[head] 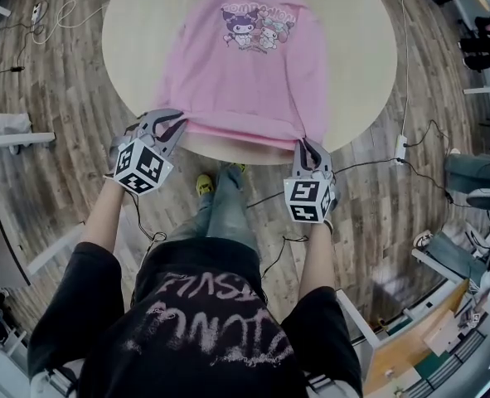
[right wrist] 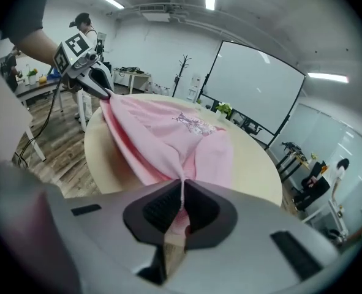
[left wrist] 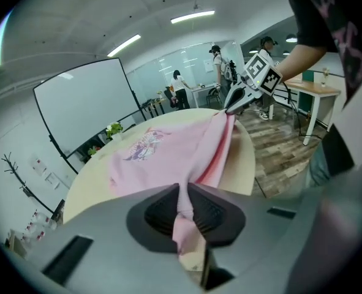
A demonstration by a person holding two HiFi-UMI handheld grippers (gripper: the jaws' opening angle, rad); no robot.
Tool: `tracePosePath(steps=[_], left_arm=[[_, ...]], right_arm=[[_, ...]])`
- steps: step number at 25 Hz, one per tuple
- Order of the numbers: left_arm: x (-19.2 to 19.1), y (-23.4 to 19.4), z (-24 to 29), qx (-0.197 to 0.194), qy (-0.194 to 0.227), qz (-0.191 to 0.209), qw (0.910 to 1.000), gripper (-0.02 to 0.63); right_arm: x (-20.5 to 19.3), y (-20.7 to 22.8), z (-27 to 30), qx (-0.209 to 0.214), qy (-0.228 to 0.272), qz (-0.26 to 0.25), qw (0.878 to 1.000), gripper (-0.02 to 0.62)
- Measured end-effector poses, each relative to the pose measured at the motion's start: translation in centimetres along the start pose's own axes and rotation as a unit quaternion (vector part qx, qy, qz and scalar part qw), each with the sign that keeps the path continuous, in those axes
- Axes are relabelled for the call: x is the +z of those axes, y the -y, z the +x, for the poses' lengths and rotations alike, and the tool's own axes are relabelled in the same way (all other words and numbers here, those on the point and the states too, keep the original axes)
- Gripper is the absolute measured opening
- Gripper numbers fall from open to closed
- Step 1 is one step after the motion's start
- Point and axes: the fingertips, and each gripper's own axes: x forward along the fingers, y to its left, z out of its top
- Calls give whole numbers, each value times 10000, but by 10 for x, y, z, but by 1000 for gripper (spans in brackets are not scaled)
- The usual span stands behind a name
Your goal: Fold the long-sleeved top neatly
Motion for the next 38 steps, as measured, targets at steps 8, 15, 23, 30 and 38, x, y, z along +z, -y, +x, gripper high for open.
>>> tracePosePath(steps=[8,15,23,30,38], left_arm=[[-42,50,17,-703,-580,132,9957,63],[-49,61,12,-1166,-812,201,9896,144],[-38,60,-5,-1211,-808,275,9890,149],[-15,53,-5,-1170,-710,494,9894,147],[41,53,28,-1229,-452,663,9892,138]], right_arm=[[-37,-25,-1,248,-398,132,9988,32],[-54,-20,-15,297,-506,577,9966,135],[-61,3,-11,-4,-571,1239,9907,163],[-51,24,-2,-427,-540,1142,9911,18],[-64,127,-26,-1157,-526,1212,9845,18]])
